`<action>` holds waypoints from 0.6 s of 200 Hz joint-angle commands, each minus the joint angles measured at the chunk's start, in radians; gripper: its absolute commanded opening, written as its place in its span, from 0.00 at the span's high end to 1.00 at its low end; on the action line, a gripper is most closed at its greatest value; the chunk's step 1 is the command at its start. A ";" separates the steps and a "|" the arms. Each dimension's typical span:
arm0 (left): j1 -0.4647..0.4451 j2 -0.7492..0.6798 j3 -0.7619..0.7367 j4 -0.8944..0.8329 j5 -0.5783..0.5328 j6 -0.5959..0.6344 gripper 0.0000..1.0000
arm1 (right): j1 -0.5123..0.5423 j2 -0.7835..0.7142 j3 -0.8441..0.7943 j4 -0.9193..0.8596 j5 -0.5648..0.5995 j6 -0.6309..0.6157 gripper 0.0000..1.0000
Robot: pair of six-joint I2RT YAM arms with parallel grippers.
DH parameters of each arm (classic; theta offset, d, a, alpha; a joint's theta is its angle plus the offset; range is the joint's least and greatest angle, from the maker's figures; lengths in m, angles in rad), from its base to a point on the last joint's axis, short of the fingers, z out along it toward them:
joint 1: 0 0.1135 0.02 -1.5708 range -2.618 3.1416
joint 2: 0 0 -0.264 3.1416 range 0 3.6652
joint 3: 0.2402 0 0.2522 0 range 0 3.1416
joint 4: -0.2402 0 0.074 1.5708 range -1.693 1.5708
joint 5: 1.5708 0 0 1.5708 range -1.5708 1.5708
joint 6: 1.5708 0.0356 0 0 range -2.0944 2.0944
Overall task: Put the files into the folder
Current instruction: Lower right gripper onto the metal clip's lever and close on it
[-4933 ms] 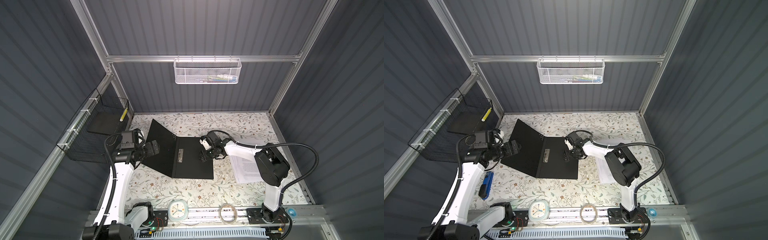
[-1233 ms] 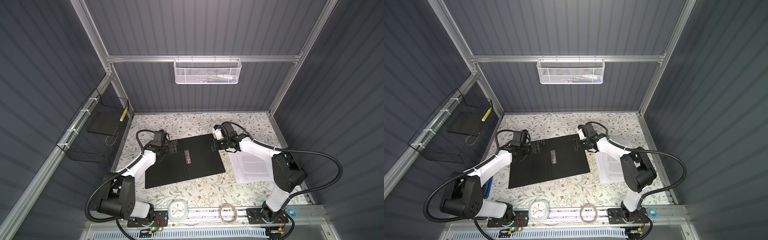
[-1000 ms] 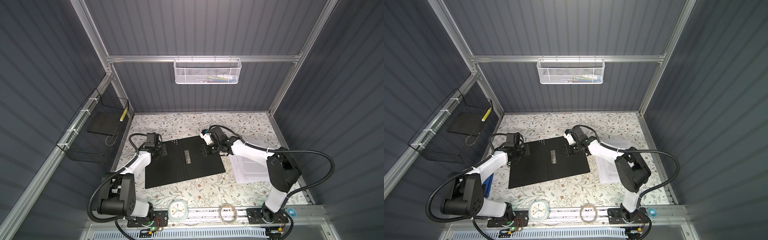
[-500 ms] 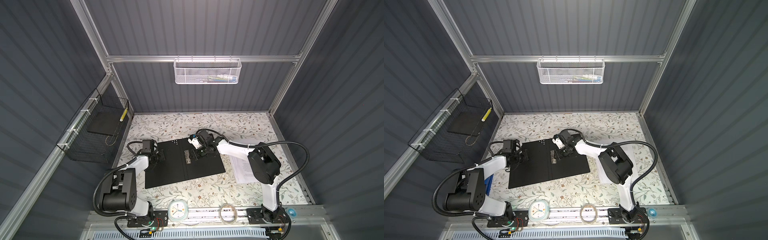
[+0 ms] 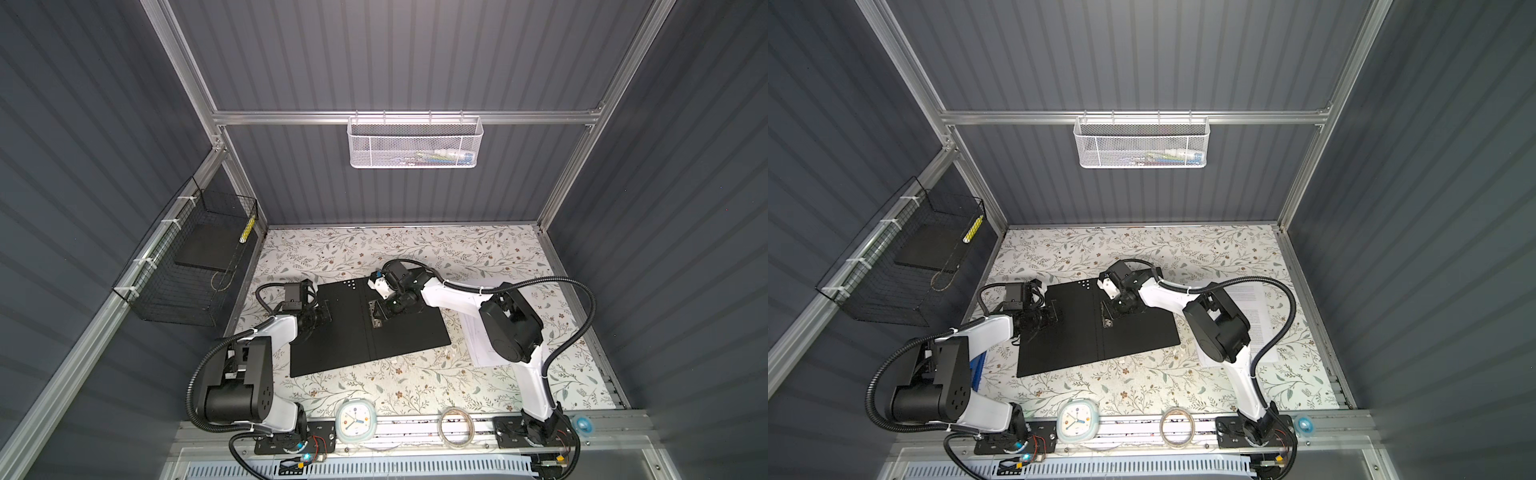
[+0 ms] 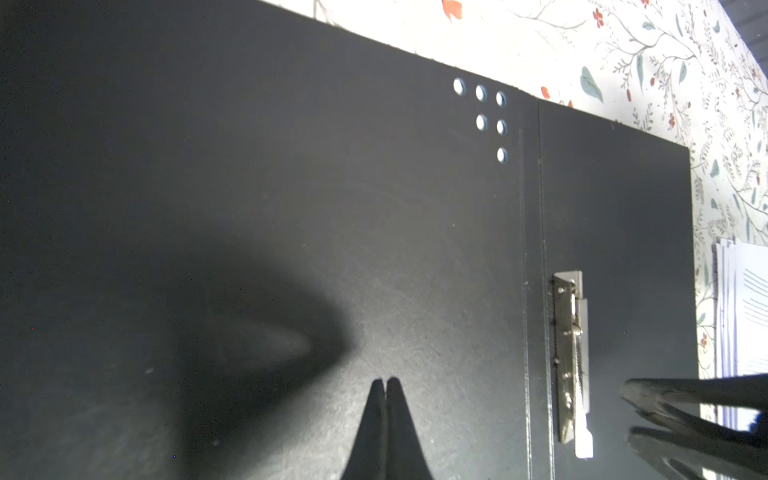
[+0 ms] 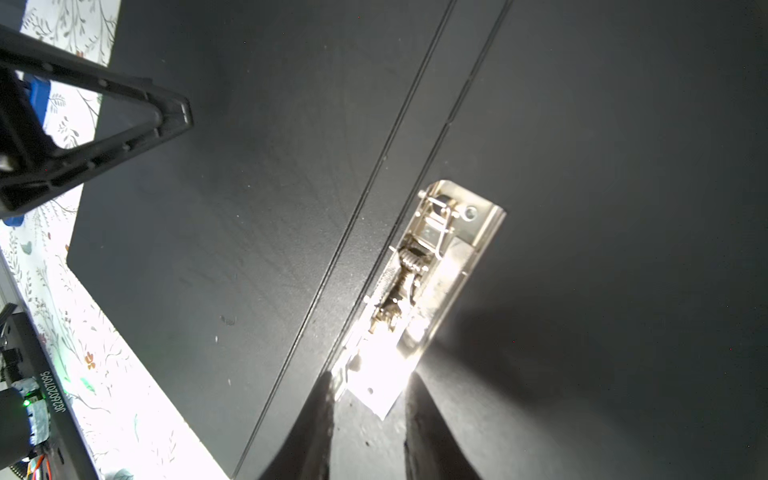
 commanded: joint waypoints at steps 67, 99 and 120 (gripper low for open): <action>-0.004 -0.039 -0.137 0.094 0.066 -0.060 1.00 | 0.027 0.028 0.035 -0.060 0.028 -0.029 0.79; -0.003 -0.033 -0.136 0.085 0.022 -0.064 1.00 | 0.028 0.026 0.025 -0.048 0.032 -0.023 0.82; -0.003 -0.004 -0.123 0.080 0.016 -0.061 1.00 | 0.030 0.026 0.026 -0.054 0.048 -0.026 0.83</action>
